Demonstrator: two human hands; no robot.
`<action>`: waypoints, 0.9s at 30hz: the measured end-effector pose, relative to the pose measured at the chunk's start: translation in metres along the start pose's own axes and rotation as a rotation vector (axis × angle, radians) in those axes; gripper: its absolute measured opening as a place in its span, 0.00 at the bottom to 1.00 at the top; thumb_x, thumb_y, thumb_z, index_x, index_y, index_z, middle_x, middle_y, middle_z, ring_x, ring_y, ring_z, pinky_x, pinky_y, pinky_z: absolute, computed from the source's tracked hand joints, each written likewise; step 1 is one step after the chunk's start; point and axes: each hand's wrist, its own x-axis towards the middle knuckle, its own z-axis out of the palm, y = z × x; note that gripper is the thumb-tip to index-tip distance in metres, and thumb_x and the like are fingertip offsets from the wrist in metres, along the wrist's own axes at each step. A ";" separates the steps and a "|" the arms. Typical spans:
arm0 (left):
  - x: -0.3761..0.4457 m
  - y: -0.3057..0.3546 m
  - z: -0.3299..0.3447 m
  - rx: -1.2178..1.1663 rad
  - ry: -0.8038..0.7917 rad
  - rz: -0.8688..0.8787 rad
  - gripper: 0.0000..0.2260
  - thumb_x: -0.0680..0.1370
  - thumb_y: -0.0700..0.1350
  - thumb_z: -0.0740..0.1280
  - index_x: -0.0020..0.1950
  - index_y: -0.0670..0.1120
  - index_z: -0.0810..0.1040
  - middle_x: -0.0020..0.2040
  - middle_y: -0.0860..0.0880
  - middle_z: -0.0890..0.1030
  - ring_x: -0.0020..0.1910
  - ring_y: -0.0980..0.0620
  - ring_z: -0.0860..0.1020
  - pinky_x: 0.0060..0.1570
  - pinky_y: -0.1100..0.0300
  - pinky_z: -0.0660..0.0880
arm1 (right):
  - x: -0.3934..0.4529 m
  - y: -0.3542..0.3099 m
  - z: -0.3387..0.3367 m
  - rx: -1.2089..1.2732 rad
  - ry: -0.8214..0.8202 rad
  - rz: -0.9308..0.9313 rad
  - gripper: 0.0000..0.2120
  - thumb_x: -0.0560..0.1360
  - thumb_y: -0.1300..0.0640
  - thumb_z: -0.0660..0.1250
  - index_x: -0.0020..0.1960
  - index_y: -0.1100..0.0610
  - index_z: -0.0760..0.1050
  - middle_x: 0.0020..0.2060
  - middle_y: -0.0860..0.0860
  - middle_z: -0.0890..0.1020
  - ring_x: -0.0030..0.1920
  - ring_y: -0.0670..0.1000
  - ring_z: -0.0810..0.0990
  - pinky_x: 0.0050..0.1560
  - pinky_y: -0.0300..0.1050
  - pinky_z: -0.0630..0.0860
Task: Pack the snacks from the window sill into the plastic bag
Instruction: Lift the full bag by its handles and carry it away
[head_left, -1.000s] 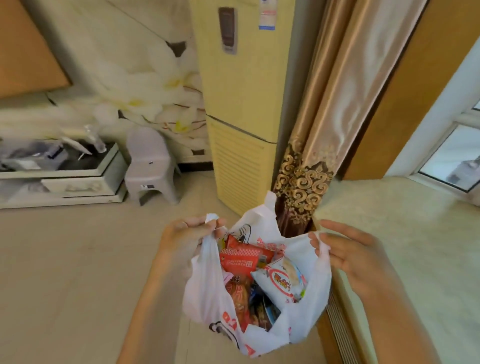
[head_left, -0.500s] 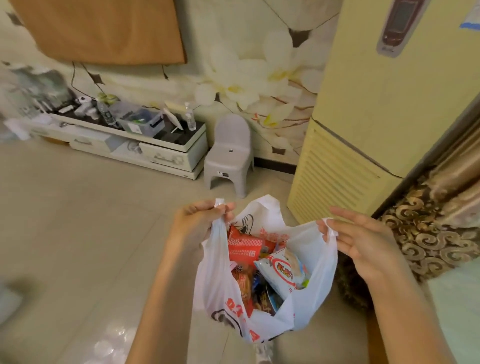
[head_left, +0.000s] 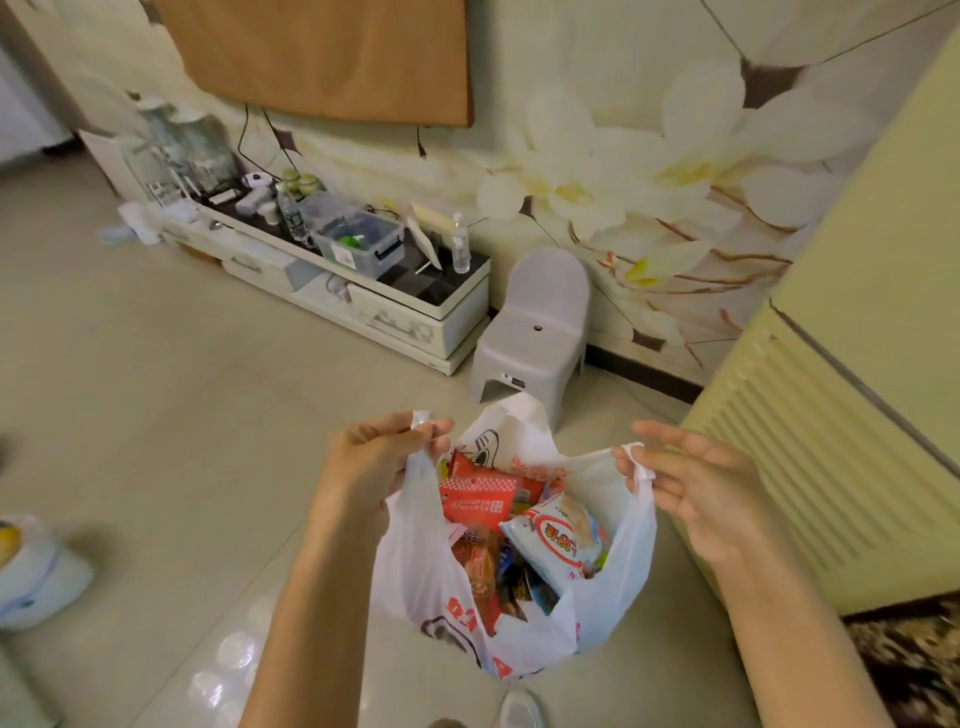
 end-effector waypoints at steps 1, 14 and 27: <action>0.013 0.006 0.001 -0.005 0.000 0.004 0.06 0.76 0.33 0.67 0.50 0.37 0.81 0.41 0.47 0.86 0.38 0.53 0.81 0.35 0.62 0.77 | 0.011 -0.005 0.007 -0.007 0.006 0.000 0.12 0.70 0.70 0.70 0.50 0.57 0.79 0.39 0.57 0.85 0.37 0.50 0.85 0.38 0.41 0.80; 0.249 0.110 0.015 0.050 -0.162 -0.029 0.06 0.74 0.34 0.69 0.51 0.37 0.81 0.45 0.43 0.85 0.39 0.52 0.82 0.35 0.62 0.79 | 0.190 -0.073 0.130 0.090 0.153 -0.072 0.13 0.73 0.71 0.66 0.53 0.57 0.77 0.39 0.60 0.84 0.36 0.51 0.85 0.46 0.45 0.81; 0.473 0.197 0.085 0.192 -0.343 -0.089 0.04 0.75 0.36 0.69 0.46 0.39 0.84 0.42 0.43 0.85 0.38 0.54 0.83 0.33 0.64 0.79 | 0.374 -0.128 0.210 0.170 0.411 -0.059 0.17 0.70 0.70 0.70 0.54 0.54 0.76 0.42 0.61 0.83 0.42 0.54 0.84 0.44 0.45 0.79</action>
